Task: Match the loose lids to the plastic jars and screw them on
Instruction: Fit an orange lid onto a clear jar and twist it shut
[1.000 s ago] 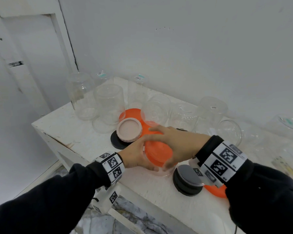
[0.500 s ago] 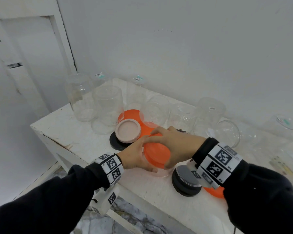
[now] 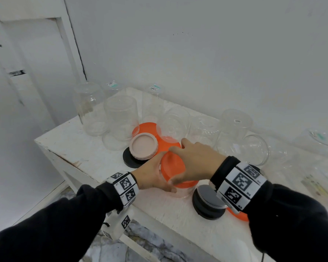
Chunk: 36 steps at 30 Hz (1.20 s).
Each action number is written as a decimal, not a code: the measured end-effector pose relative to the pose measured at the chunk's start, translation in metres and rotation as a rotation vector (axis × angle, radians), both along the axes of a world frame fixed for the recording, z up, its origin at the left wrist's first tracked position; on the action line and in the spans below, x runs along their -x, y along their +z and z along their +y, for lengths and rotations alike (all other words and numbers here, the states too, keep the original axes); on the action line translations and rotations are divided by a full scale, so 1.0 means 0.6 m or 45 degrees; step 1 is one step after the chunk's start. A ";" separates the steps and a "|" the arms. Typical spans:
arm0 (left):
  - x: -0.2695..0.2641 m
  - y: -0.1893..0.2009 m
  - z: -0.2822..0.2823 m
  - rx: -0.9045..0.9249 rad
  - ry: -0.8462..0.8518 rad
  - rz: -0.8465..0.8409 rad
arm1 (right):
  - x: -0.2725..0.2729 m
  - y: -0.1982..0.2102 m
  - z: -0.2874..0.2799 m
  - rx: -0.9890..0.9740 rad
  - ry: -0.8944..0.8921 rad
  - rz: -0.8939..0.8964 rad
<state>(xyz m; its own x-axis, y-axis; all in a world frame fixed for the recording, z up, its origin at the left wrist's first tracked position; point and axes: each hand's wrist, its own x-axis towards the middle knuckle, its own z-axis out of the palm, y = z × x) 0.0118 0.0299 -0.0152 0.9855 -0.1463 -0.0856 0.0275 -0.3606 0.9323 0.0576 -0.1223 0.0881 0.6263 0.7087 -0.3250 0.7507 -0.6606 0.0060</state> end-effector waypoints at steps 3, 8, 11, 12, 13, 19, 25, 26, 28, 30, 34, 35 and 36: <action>0.000 0.002 0.000 -0.014 -0.006 -0.019 | -0.009 0.004 -0.006 0.034 0.061 0.143; 0.001 0.001 -0.001 -0.031 0.001 -0.048 | -0.013 0.002 -0.011 -0.001 0.191 0.183; 0.002 0.003 -0.002 -0.027 0.014 -0.079 | -0.012 0.003 -0.013 -0.043 0.205 0.049; 0.002 0.003 -0.003 -0.026 0.012 -0.083 | -0.013 0.003 -0.015 -0.051 0.208 0.013; 0.003 0.003 -0.004 -0.027 0.013 -0.081 | -0.013 0.002 -0.016 -0.057 0.211 -0.016; 0.006 0.001 -0.007 0.045 0.023 -0.103 | -0.010 -0.004 -0.014 -0.075 0.206 -0.085; 0.009 0.001 -0.013 0.082 0.024 -0.141 | -0.013 -0.006 -0.011 -0.090 0.194 -0.091; 0.008 0.000 -0.013 0.078 0.016 -0.141 | -0.012 -0.006 -0.010 -0.087 0.187 -0.088; 0.007 -0.001 -0.010 0.061 0.001 -0.129 | -0.011 -0.008 -0.010 -0.086 0.152 -0.073; 0.009 0.002 -0.009 0.046 -0.015 -0.101 | -0.009 -0.009 -0.012 -0.088 0.094 -0.040; 0.019 0.006 -0.008 0.056 -0.040 -0.059 | 0.004 -0.008 -0.023 -0.125 -0.008 0.018; 0.021 0.008 -0.007 0.065 -0.055 -0.063 | 0.008 -0.006 -0.027 -0.146 -0.036 0.023; 0.021 0.011 -0.008 0.067 -0.073 -0.077 | 0.012 -0.002 -0.033 -0.174 -0.067 0.027</action>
<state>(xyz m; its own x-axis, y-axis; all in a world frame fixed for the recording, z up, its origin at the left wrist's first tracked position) -0.0006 0.0253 -0.0084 0.9786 -0.2052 -0.0170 -0.0487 -0.3107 0.9493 0.0505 -0.1420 0.0867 0.6578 0.7135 -0.2411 0.7138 -0.6928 -0.1024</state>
